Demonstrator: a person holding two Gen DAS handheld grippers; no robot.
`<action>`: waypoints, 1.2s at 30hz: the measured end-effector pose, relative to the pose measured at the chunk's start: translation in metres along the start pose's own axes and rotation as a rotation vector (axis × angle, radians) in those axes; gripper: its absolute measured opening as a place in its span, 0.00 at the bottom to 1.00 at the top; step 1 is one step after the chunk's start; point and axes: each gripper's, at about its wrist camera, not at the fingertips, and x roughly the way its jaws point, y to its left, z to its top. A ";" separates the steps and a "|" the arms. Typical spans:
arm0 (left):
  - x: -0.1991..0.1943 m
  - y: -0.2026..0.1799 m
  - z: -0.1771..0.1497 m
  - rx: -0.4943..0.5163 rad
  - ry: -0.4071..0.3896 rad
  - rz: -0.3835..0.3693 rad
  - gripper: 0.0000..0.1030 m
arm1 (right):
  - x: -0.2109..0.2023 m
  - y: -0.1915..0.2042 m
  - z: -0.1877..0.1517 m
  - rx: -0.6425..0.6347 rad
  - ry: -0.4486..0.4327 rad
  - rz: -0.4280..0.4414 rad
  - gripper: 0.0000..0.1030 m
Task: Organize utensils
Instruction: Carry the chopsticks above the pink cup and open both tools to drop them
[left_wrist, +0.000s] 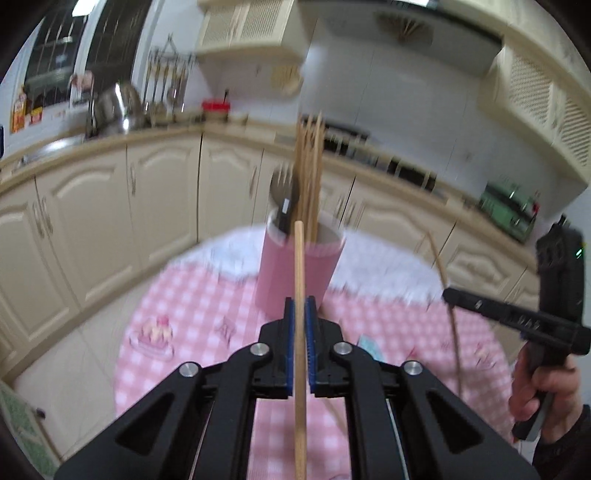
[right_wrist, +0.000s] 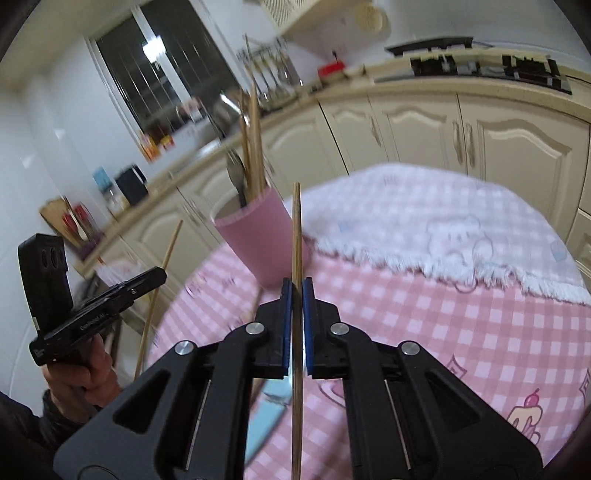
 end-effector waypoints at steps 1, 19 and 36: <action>-0.004 -0.001 0.005 0.003 -0.027 -0.006 0.05 | -0.002 0.001 0.004 0.003 -0.021 0.008 0.06; -0.004 -0.017 0.114 -0.006 -0.438 -0.112 0.05 | -0.021 0.055 0.112 -0.107 -0.303 0.089 0.06; 0.071 -0.005 0.149 -0.072 -0.532 -0.080 0.05 | 0.032 0.078 0.171 -0.202 -0.330 0.057 0.06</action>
